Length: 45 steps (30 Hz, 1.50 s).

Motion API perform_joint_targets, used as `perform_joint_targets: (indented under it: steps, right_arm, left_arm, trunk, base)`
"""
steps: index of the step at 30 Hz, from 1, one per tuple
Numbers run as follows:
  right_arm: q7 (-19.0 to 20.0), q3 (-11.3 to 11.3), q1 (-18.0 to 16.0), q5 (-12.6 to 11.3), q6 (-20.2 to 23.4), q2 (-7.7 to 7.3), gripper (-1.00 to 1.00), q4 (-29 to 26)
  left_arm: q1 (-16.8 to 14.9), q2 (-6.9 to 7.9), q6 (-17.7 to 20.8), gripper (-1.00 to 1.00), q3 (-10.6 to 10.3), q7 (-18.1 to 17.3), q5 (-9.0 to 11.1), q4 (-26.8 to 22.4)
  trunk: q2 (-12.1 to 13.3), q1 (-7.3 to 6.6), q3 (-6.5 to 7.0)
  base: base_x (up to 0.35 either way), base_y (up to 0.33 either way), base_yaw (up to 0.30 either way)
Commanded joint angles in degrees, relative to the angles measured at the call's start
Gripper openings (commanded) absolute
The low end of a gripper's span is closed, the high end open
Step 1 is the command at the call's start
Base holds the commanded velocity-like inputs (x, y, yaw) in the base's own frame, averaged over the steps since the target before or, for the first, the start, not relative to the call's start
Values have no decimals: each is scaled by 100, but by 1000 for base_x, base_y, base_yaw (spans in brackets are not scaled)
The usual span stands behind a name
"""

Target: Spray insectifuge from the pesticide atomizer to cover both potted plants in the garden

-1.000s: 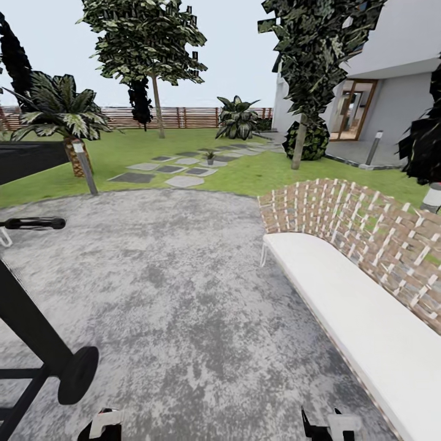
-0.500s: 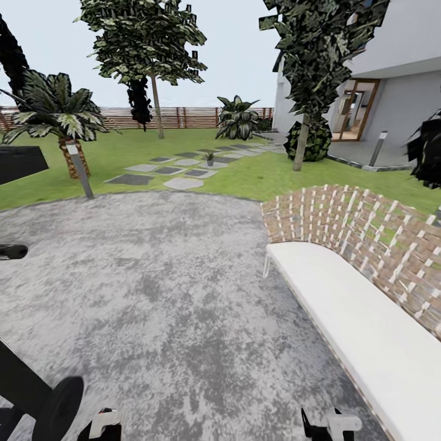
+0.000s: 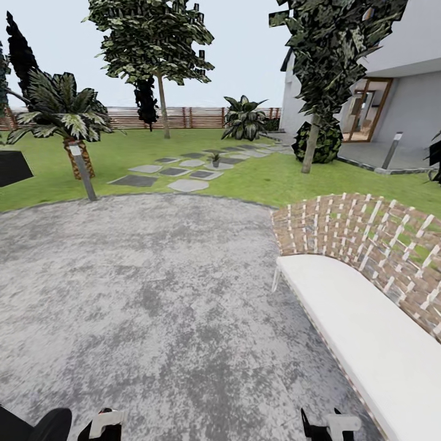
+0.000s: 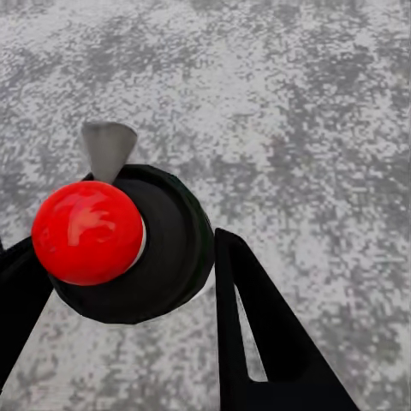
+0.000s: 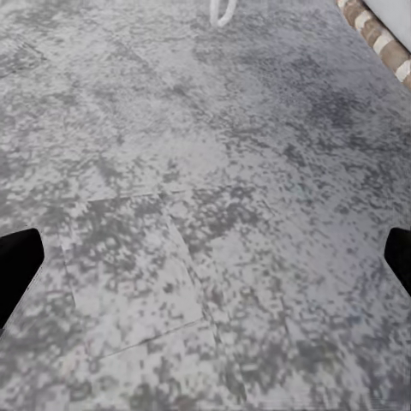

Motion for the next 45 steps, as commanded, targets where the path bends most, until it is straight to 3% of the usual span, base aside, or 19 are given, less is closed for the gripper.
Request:
perform_joint_targets:
  steps: [1, 21, 32, 45]
  right_arm:
    - [-2, -5, -3, 2, -16, 0, 100, 4]
    - [-2, -5, -3, 2, -16, 0, 100, 4]
    - [-2, -5, -2, 2, -16, 0, 100, 4]
    - [-1, -5, -3, 2, -16, 0, 100, 4]
  left_arm:
    - [-4, -1, -19, -100, 9, -2, 2, 5]
    - [-4, -1, -19, -100, 9, 1, 6, 5]
    - [-4, -1, -19, -100, 10, -4, 8, 5]
    - [-4, -1, -19, -100, 7, -2, 9, 5]
  trunk:
    - [-2, 3, -5]
    - [-2, 3, -5]
    - [-2, 3, -5]
    - [-2, 3, -5]
  base:
    - [340, 0, 8]
    - [340, 0, 4]
    - [340, 3, 141]
    - [333, 113, 3]
